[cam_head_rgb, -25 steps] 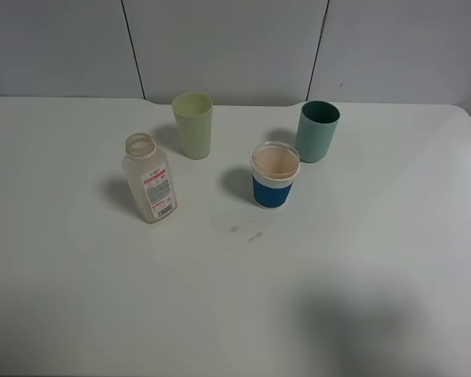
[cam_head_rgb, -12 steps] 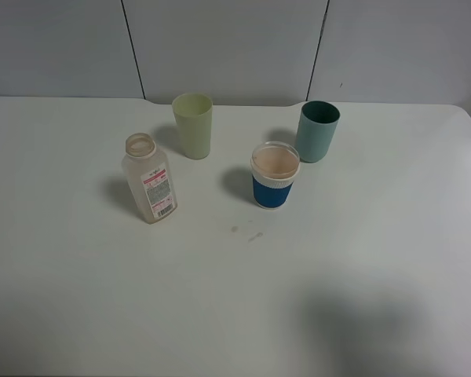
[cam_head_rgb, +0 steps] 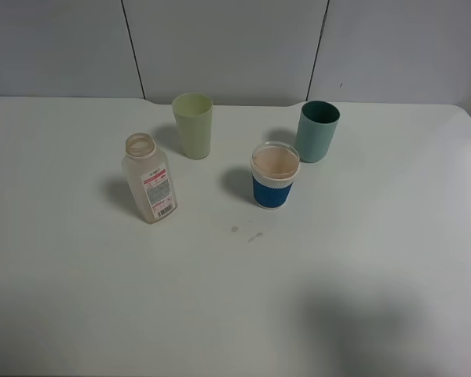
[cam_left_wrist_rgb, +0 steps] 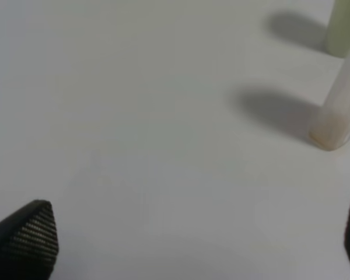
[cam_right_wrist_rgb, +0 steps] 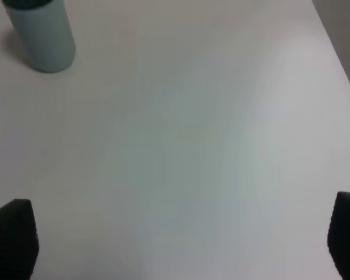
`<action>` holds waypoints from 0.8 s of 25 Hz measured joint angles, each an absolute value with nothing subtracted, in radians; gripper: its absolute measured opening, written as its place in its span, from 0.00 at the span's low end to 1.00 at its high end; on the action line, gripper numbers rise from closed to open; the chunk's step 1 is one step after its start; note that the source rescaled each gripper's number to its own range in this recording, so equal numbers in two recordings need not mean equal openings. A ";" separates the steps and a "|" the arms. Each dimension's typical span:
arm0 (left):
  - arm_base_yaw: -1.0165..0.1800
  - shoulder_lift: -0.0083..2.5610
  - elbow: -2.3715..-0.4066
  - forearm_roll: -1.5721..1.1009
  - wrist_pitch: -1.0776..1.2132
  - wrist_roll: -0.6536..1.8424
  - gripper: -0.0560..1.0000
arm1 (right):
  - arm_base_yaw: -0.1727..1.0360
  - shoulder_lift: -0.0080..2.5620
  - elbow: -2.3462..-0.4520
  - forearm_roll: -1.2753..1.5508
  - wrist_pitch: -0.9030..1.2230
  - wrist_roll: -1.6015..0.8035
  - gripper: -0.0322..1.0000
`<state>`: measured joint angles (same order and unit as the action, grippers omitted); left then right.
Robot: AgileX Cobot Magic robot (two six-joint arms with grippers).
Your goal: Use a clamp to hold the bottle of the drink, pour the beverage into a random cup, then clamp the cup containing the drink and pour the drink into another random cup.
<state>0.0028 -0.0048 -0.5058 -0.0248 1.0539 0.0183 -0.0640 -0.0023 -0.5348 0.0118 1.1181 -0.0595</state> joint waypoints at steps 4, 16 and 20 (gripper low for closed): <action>0.003 -0.005 -0.506 -0.025 1.054 0.018 1.00 | -0.064 -0.002 -0.528 0.033 1.029 -0.010 1.00; 0.003 -0.005 -0.506 -0.025 1.054 0.018 1.00 | -0.064 -0.002 -0.505 -0.075 1.057 0.000 1.00; 0.003 -0.005 -0.506 -0.025 1.054 0.018 1.00 | -0.064 -0.002 -0.502 -0.079 1.057 0.000 1.00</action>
<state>0.0028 -0.0048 -0.5058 -0.0248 1.0539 0.0183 -0.0640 -0.0023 -0.5016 -0.0788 1.0569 0.0000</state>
